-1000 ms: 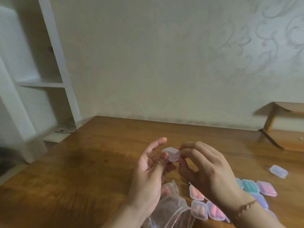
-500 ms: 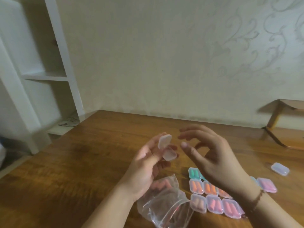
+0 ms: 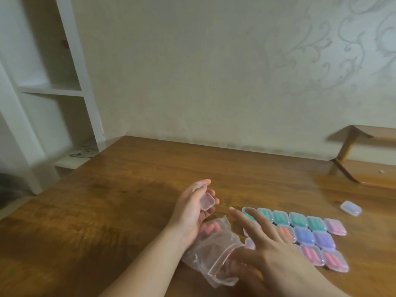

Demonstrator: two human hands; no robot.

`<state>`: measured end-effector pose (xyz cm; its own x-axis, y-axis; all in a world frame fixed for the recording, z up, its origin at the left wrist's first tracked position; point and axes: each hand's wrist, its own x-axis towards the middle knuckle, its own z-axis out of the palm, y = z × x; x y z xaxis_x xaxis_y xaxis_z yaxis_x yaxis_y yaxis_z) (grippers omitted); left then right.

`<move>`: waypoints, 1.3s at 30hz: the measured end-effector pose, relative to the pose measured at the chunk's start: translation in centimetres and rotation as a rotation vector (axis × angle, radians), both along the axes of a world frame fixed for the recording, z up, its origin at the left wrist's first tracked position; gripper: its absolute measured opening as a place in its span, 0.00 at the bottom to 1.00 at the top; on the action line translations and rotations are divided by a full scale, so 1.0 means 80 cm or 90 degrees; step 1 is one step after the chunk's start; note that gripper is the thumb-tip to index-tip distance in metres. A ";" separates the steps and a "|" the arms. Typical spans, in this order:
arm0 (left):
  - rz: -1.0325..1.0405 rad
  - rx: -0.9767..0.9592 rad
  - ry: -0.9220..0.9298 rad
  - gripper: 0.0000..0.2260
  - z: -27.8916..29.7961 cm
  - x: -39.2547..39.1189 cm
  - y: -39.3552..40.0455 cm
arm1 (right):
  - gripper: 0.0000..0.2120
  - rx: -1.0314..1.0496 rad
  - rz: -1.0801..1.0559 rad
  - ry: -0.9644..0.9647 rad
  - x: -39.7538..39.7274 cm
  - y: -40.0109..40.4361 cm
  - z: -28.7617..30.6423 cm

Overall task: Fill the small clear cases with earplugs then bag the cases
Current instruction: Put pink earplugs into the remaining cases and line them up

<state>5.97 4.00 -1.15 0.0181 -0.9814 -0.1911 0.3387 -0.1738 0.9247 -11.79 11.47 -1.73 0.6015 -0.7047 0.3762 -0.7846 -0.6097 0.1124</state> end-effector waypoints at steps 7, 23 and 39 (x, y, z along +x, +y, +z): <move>0.033 -0.011 -0.002 0.10 -0.003 -0.004 0.004 | 0.06 -0.080 -0.077 0.022 0.047 -0.019 -0.004; 0.039 -0.044 -0.088 0.10 -0.008 -0.008 0.006 | 0.09 -0.257 -0.115 -0.103 0.062 -0.043 -0.018; 0.045 -0.030 -0.072 0.11 -0.006 -0.008 0.011 | 0.11 -0.140 -0.084 -0.094 0.051 -0.034 -0.011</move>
<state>5.35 4.91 -1.62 0.1059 -0.9849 -0.1372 0.2417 -0.1084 0.9643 -7.71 8.72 -2.65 0.4379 -0.6645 0.6055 -0.8729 -0.4754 0.1095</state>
